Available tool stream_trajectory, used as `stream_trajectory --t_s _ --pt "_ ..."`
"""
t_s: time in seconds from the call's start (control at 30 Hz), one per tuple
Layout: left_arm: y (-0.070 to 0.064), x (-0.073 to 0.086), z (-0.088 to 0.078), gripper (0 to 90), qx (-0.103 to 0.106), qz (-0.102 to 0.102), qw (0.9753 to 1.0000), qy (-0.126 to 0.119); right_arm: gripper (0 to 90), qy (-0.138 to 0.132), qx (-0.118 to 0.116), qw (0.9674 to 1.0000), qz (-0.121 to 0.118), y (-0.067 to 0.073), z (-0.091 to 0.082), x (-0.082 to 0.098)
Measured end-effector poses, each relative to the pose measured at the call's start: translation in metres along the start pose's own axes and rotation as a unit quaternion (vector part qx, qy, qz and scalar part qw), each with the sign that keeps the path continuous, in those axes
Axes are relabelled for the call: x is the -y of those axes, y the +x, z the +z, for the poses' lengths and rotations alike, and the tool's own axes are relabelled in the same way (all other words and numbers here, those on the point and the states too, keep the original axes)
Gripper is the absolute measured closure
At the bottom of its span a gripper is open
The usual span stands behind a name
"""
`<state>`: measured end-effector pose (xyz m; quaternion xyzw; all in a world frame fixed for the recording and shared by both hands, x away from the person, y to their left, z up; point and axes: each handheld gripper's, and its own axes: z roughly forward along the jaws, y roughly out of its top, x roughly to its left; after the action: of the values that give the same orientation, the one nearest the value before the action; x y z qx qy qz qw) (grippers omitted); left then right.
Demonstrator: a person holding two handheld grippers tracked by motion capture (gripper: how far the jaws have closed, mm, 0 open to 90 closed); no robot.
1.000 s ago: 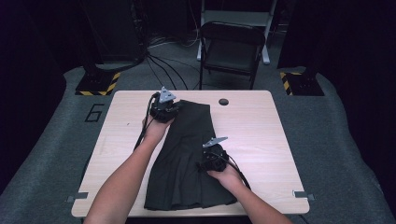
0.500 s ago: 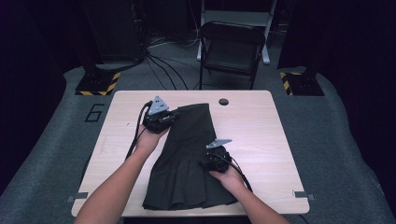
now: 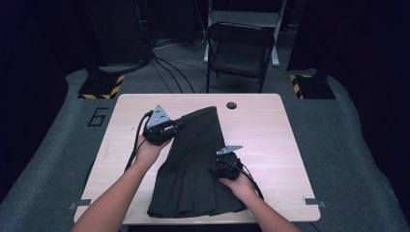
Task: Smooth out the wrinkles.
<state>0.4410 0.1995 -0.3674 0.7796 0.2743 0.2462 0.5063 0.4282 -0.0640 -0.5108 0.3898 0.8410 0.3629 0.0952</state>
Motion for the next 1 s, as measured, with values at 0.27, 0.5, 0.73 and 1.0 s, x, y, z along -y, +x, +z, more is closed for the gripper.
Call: stream_trajectory --t_s 0.27,0.5,0.73,1.0 --pt "-0.004 0.01 -0.012 84.4 0.011 0.002 0.9999 -0.008 47.8 0.005 -0.002 0.9999 -0.015 -0.005 -0.005 0.002" --pt "-0.007 0.018 -0.021 84.4 0.015 -0.003 0.9998 -0.016 47.2 0.009 0.006 0.9996 -0.027 -0.002 -0.006 0.003" --pt "-0.013 0.022 -0.034 84.4 0.029 0.007 0.9994 -0.018 48.0 0.003 0.005 0.9997 -0.024 -0.002 -0.005 0.006" --pt "-0.018 0.029 -0.05 84.4 0.034 0.017 0.999 -0.022 49.0 -0.012 0.001 0.9997 -0.02 -0.003 -0.005 0.01"
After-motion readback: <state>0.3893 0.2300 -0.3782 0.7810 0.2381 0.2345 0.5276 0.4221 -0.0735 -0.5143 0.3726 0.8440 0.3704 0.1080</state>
